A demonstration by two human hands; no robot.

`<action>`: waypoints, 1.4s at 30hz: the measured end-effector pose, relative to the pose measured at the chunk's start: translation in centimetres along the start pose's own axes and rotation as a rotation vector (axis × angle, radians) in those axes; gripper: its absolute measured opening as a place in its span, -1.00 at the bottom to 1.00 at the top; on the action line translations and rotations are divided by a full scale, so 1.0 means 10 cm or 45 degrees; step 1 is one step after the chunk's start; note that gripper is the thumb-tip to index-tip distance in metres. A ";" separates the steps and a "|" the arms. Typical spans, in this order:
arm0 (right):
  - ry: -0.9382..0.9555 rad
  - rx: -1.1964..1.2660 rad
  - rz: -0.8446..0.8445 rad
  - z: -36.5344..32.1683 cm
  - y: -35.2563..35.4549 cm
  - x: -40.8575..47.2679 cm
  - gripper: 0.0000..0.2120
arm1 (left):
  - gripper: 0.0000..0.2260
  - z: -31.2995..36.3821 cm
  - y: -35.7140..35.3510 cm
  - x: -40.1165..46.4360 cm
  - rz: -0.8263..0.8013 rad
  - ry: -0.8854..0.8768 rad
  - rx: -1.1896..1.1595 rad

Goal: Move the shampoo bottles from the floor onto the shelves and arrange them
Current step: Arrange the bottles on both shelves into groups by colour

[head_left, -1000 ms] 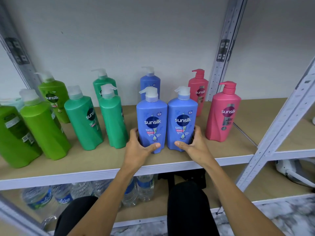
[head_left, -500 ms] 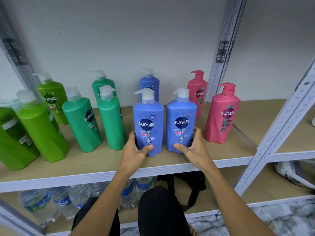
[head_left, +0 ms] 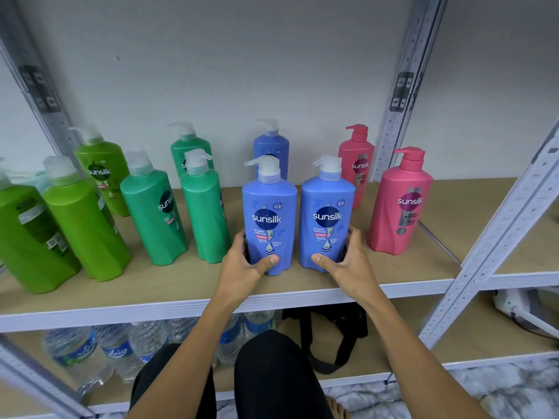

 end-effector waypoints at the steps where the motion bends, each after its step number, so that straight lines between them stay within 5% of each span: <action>1: -0.008 -0.001 0.018 0.03 0.00 -0.02 -0.30 | -0.47 0.01 0.01 -0.01 -0.014 0.008 0.012; 7: -0.109 -0.085 0.422 0.01 0.07 -0.37 -0.27 | -0.44 -0.11 0.33 -0.15 0.061 0.057 0.137; 10: 0.055 -0.129 0.584 -0.27 -0.10 -0.83 -0.47 | -0.77 -0.17 0.84 -0.24 0.387 0.111 0.047; 16: 0.327 -0.150 0.240 -0.68 -1.15 -1.06 -0.63 | -0.89 -0.31 1.69 -0.33 0.839 0.234 -0.016; 21: 0.227 -0.209 -0.129 -0.83 -1.94 -0.74 -0.34 | -0.52 -0.17 1.82 -0.25 0.875 0.174 0.157; 30: -0.050 -0.213 -0.012 -0.66 -2.20 -0.12 -0.23 | -0.27 -0.13 1.85 0.10 0.839 0.105 0.361; 37: 0.061 -0.151 -0.065 -0.67 -2.18 -0.13 -0.19 | -0.58 -0.25 1.93 0.15 0.904 0.136 0.385; 42: 0.080 -0.018 -0.139 -0.69 -2.25 -0.16 -0.23 | -0.66 -0.46 1.94 0.22 0.759 0.207 0.011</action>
Point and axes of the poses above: each hand's wrist, its own x-axis towards the middle knuckle, its own y-axis out of the back of the hand, z = x × y, the point moved 9 cm from there along x, towards the middle knuckle, and after that the axes turned 6 degrees about z, right-handed, at the moved point
